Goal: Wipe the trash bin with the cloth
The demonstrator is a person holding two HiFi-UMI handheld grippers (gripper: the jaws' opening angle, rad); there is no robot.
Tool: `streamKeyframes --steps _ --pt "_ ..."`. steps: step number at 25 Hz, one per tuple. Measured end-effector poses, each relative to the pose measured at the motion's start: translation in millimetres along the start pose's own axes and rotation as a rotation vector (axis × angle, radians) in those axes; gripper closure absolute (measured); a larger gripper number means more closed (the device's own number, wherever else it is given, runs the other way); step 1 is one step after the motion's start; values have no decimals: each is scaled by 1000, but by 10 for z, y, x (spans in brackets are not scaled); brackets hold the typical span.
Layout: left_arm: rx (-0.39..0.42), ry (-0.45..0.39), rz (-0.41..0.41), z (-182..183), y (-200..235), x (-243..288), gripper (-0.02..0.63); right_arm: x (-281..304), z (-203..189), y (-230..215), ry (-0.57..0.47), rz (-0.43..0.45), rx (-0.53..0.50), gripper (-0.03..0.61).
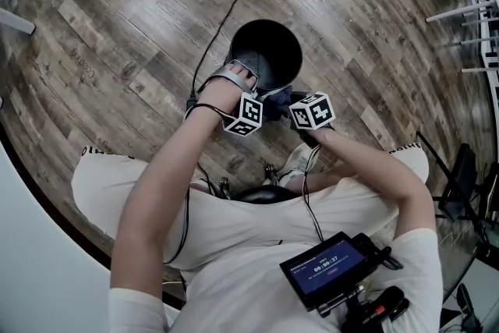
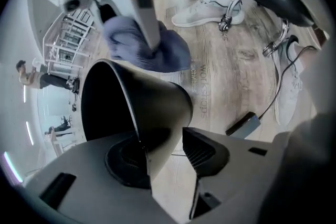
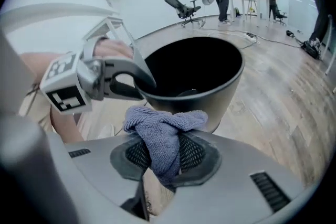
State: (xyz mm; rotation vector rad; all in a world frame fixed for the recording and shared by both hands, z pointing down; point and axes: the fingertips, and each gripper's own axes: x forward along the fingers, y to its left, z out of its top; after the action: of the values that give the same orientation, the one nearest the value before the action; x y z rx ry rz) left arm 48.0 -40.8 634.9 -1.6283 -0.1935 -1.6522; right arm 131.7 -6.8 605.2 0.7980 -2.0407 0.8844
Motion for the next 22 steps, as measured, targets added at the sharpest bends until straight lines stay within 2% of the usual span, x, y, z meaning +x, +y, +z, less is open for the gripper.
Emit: streamKeyframes --steps 2,4,8,13,16,22 --pt "11 16 30 -3 11 14 443 -139 150 32 -43 -5 39 482" --pt "-16 9 45 2 52 11 450 -210 261 41 -66 -7 60 482" --pt "-19 6 33 18 68 -3 475 -155 293 1 -46 -8 62 482" --pt "-3 0 23 101 54 -22 486 129 102 -80 15 -10 10 482" --pt "-18 0 23 128 101 -16 486 411 -50 -207 53 -8 -27 482" --pt "-66 5 19 176 135 -5 486 1090 -404 -484 74 -27 -39 482"
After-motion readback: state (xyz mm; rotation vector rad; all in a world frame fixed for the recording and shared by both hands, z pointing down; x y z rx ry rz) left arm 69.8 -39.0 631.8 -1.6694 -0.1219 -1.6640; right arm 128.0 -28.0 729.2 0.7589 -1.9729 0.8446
